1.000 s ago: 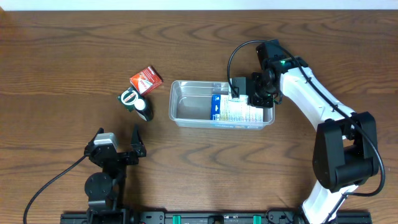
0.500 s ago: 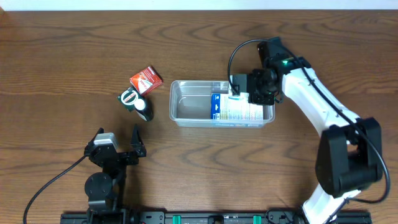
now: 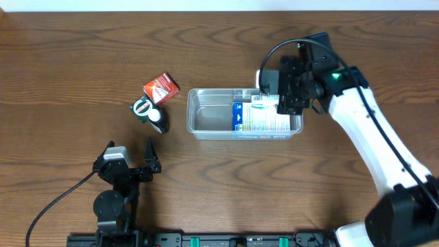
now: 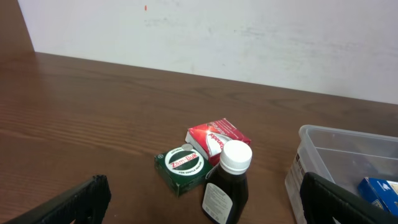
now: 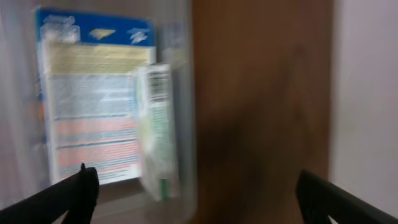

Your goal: Pack container

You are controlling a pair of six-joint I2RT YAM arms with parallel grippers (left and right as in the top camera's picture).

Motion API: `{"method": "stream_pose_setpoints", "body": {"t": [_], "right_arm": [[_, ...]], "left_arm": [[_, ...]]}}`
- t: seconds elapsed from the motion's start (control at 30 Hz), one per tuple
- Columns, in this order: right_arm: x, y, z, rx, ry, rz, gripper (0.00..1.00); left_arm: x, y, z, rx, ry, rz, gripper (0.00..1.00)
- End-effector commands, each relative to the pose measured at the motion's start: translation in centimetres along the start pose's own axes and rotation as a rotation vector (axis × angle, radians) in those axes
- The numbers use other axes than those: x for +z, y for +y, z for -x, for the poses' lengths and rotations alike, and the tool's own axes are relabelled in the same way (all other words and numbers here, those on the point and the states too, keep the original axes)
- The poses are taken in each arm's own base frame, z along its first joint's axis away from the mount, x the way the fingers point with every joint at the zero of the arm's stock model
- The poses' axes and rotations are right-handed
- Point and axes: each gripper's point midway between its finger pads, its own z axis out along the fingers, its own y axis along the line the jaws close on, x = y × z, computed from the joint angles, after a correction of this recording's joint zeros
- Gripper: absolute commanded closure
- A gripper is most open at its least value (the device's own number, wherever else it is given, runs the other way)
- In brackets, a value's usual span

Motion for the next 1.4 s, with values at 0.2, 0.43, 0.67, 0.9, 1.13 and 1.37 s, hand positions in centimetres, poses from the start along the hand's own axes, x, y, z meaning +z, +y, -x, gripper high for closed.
{"method": "stream_pose_setpoints", "body": {"t": [0.2, 0.43, 0.67, 0.9, 1.13, 1.37], "right_arm": [[-6.5, -8.0, -1.7, 0.381, -0.078, -0.347, 0.01], [-8.2, -10.7, -11.3, 0.87, 0.027, -0.515, 0.01], [-9.9, -9.9, -19.6, 1.172, 0.108, -0.574, 0.01], [-10.7, -8.5, -22.4, 1.236, 0.165, -0.569, 0.01], [-10.5, -8.1, -22.4, 1.241, 0.175, -0.553, 0.01], [-10.5, -8.1, -22.4, 1.241, 0.175, -0.553, 0.01]], "left_arm": [[0.3, 0.4, -1.7, 0.005, 0.037, 0.011, 0.02], [0.3, 0.4, -1.7, 0.005, 0.037, 0.013, 0.02], [0.3, 0.4, -1.7, 0.005, 0.037, 0.014, 0.02], [0.3, -0.3, -1.6, -0.027, 0.035, -0.026, 0.02], [-0.4, -1.3, -1.3, -0.101, 0.159, -0.056, 0.02], [1.2, -2.3, 3.5, -0.095, 0.392, -0.036, 0.02]]}}
